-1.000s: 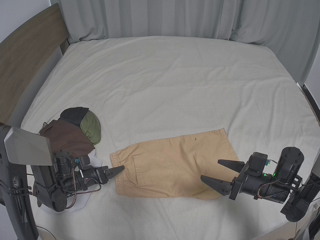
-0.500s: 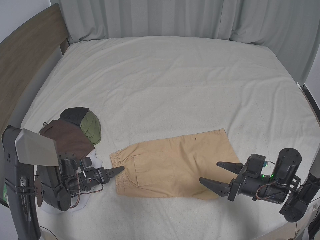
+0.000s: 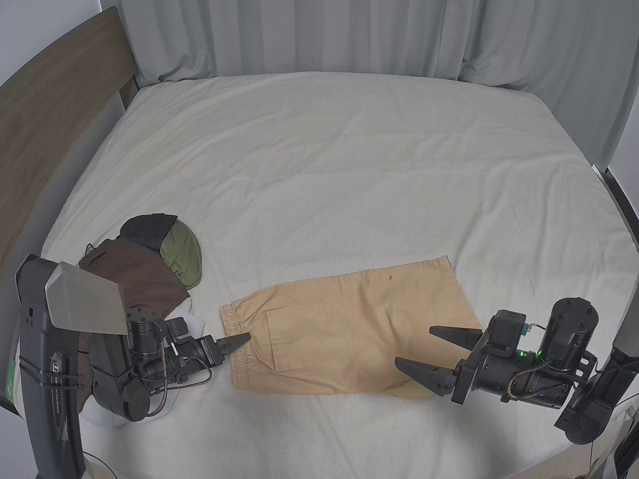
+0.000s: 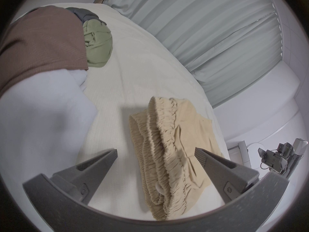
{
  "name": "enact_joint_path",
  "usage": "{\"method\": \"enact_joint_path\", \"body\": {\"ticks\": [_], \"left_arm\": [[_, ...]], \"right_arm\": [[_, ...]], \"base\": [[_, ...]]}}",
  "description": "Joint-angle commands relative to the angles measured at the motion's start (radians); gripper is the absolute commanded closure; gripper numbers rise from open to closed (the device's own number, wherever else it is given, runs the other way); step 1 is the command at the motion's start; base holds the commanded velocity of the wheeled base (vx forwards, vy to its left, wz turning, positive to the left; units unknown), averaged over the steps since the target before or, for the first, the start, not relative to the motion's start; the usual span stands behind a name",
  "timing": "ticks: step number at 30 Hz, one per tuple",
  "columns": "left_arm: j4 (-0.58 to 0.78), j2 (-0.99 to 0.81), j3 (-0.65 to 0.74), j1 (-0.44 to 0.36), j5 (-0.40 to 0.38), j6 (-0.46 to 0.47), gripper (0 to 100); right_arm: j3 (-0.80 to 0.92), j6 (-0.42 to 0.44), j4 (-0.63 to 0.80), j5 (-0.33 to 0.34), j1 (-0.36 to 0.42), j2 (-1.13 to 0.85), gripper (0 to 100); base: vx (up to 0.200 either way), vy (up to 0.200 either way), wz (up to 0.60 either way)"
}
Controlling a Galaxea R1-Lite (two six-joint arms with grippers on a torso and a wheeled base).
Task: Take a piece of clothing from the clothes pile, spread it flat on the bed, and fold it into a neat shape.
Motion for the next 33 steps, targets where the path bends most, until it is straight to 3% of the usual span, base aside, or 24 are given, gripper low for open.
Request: {"method": "enact_joint_path", "body": {"ticks": [1,19,33], "left_arm": [[0.0,0.023,-0.001,-0.011,0.007,-0.003,0],[0.0,0.031,-0.044,-0.122,0.116,-0.21,0],[0.0,0.032,-0.042,-0.129,0.119,-0.216,0]], "right_arm": [[-0.001,0.0,-0.001,0.001,0.003,0.01,0],[-0.001,0.0,-0.001,0.001,0.0,0.006,0],[-0.001,0.001,-0.001,-0.001,0.002,0.005,0]], "base": [[0.0,0.0,0.0],[0.0,0.0,0.0],[0.0,0.0,0.0]]}}
